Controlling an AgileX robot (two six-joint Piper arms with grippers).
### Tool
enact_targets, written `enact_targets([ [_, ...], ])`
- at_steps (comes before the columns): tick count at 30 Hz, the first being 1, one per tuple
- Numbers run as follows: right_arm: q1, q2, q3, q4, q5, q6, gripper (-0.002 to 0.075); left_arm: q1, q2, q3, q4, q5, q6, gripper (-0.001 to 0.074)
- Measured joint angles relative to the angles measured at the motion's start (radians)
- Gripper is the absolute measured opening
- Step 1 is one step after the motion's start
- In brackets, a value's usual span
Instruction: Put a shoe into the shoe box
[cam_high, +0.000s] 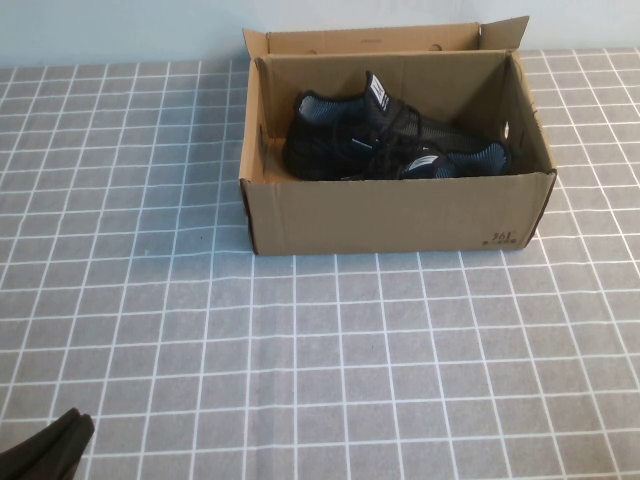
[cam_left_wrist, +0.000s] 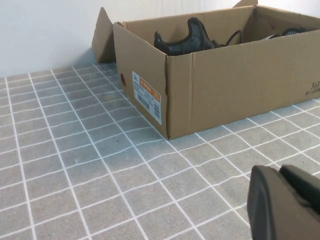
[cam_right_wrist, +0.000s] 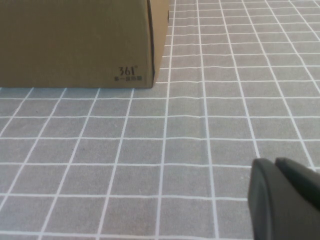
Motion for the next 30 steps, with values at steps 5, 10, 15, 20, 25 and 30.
enact_targets([
  [5,0.0,0.0,0.0,0.0,0.0,0.0,-0.0016,0.0,0.0,0.0,0.0,0.0,0.0,-0.0001],
  [10,0.0,0.0,0.0,0.0,0.0,0.0,-0.0016,0.003,0.0,0.0,0.108,-0.011,-0.035,-0.0001],
  [15,0.0,0.0,0.0,0.0,0.0,0.0,-0.0016,0.118,-0.043,0.0,0.351,-0.057,-0.289,-0.0001],
  [20,0.0,0.0,0.0,0.0,0.0,0.0,-0.0016,0.252,-0.12,0.0,0.44,0.048,-0.393,-0.0001],
  [25,0.0,0.0,0.0,0.0,0.001,0.0,-0.0016,0.282,-0.125,0.0,0.565,0.179,-0.543,-0.0001],
  [30,0.0,0.0,0.0,0.0,0.001,0.0,-0.0016,0.282,-0.126,0.001,0.598,0.32,-0.59,-0.0001],
])
